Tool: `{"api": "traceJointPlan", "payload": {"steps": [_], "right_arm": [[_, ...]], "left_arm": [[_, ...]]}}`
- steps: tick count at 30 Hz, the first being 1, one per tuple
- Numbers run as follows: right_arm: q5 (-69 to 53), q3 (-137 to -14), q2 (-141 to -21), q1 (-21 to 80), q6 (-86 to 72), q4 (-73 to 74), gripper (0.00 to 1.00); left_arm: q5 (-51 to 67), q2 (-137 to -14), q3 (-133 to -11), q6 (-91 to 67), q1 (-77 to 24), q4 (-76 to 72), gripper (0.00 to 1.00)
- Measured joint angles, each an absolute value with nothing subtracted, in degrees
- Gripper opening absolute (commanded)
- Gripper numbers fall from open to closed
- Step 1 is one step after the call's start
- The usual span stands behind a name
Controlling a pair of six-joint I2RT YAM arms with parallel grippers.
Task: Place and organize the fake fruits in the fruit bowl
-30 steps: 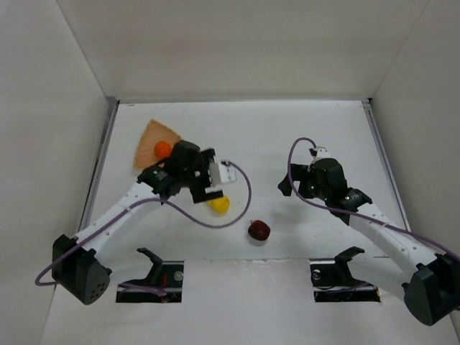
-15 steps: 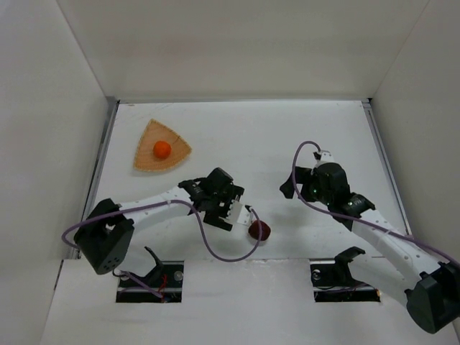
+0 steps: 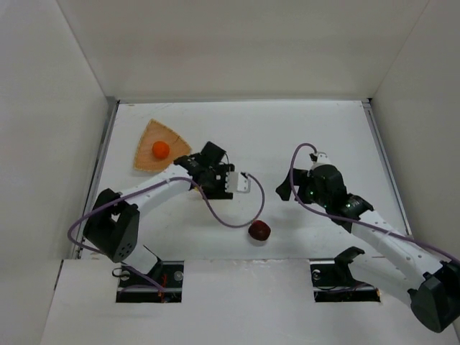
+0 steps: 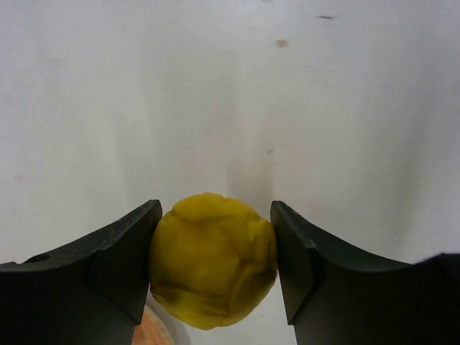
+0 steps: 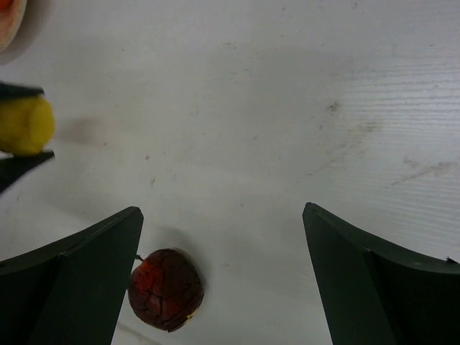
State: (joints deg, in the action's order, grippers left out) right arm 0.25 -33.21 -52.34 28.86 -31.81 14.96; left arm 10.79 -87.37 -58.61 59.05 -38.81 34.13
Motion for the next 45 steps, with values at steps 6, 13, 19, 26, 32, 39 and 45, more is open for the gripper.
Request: {"api": "traceJointPlan", "payload": {"steps": [6,13,19,26,32,39,45], "right_arm": [[0.4,-36.3,-57.4,37.6,-31.7,14.6,1.00],[0.4,-40.5,-66.6,47.1,-31.7,17.8,1.00],[2.3,-43.7,-72.1,50.7,-32.9,20.8,1.00],[3.4,-45.5,-74.5,52.4,-36.2,24.5,1.00],[3.2,-47.0,-76.7,54.3,-37.8,28.8,1.00],[2.4,-47.0,-76.6,54.8,-39.0,31.4,1.00],[1.0,-47.0,-78.9,54.8,-39.0,31.2,1.00]], "left_arm": [[13.8,-86.9,-70.6,47.0,-20.6,31.5,0.27],[8.2,-95.5,-80.4,32.4,-5.2,19.6,0.28],[3.8,-106.3,-84.8,26.4,0.5,13.9,0.31],[0.1,-113.2,-88.4,25.8,3.7,12.1,0.53],[-0.4,-114.7,-89.2,26.6,3.7,11.7,0.65],[0.6,-114.7,-88.7,26.3,3.7,11.4,0.86],[1.3,-114.1,-87.9,23.6,4.5,11.4,0.96]]}}
